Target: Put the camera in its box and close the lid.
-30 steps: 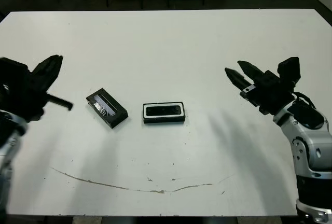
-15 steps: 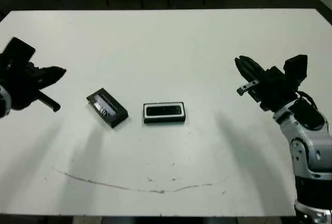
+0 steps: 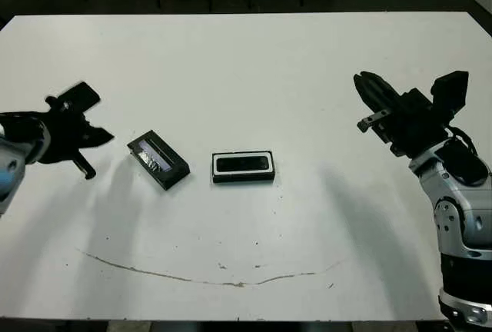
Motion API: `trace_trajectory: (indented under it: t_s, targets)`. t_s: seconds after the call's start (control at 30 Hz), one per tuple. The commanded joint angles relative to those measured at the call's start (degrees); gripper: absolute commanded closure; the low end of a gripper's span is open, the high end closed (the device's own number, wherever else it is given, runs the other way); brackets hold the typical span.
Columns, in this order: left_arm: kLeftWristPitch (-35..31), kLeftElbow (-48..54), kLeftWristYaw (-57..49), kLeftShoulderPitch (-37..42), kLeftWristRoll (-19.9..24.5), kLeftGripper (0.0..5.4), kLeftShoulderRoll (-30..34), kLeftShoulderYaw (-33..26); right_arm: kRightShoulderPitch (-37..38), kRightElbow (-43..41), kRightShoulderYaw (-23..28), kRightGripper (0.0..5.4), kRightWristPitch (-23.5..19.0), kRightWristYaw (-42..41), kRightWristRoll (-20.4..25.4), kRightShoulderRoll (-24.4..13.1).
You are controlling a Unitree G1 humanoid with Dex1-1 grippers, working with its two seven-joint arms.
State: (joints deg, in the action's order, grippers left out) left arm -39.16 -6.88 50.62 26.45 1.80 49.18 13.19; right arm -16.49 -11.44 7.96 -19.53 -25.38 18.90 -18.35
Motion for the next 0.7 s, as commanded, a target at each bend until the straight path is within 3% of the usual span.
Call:
trace_trajectory:
  t_s: [0.03, 0.7]
  targets:
    - [-0.7, -0.6, 1.9, -0.6, -1.5, 5.40, 1.4, 1.5, 0.1, 0.6, -0.3, 5.39, -0.1, -0.1, -0.7, -1.2]
    - [-1.7, -4.9, 3.3, 1.2, -4.5, 5.40, -3.5, 4.0, 0.4, 0.2, -1.3, 5.39, -0.9, 1.2, -1.9, -1.6]
